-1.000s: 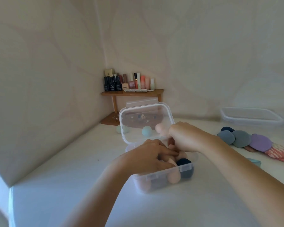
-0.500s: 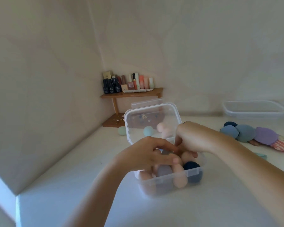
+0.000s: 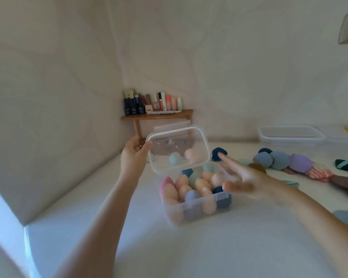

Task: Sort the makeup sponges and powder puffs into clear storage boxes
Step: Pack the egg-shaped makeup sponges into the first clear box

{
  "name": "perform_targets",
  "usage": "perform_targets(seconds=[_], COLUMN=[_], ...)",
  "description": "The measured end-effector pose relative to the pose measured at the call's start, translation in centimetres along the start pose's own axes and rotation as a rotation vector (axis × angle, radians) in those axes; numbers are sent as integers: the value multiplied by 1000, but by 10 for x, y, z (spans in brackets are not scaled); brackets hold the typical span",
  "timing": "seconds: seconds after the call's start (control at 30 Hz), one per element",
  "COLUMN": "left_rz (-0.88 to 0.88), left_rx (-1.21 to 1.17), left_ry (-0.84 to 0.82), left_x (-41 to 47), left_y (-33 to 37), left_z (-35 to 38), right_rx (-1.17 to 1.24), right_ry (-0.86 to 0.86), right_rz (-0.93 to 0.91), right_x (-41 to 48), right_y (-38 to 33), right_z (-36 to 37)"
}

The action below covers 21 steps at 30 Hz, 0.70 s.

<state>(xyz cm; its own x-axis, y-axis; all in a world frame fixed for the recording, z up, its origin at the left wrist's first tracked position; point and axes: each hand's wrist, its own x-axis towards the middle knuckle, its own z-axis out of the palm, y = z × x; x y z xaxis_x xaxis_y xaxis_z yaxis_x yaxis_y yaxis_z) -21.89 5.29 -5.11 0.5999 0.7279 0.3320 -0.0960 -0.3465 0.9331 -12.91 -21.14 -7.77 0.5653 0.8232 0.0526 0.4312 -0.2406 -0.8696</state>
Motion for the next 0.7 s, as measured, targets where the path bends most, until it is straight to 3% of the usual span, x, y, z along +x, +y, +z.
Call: perform_targets(seconds=[0.07, 0.13, 0.23, 0.33, 0.43, 0.57, 0.63, 0.7], left_rz=[-210, -351, -378, -350, -261, -178, -49, 132], left_rx=[-200, -410, -631, -650, -432, -121, 299, 754], left_ry=[-159, -249, -320, -358, -410, -727, -909, -944], left_x=[1, -1, -3, -14, -27, -50, -58, -65], left_y=[-5, -2, 12, 24, 25, 32, 35, 36], left_z=[1, 3, 3, 4, 4, 0, -1, 3], right_rx=[102, 126, 228, 306, 331, 261, 302, 312], right_ry=[-171, -180, -134, -102, -33, 73, 50, -13], right_rz=[-30, -83, -117, -138, -109, 20, -9, -56], right_x=[-11, -18, -21, -25, -28, -32, -37, -43], right_y=[9, 15, 15, 10, 10, 12, 10, 5], right_z=[8, 18, 25, 28, 28, 26, 22, 22])
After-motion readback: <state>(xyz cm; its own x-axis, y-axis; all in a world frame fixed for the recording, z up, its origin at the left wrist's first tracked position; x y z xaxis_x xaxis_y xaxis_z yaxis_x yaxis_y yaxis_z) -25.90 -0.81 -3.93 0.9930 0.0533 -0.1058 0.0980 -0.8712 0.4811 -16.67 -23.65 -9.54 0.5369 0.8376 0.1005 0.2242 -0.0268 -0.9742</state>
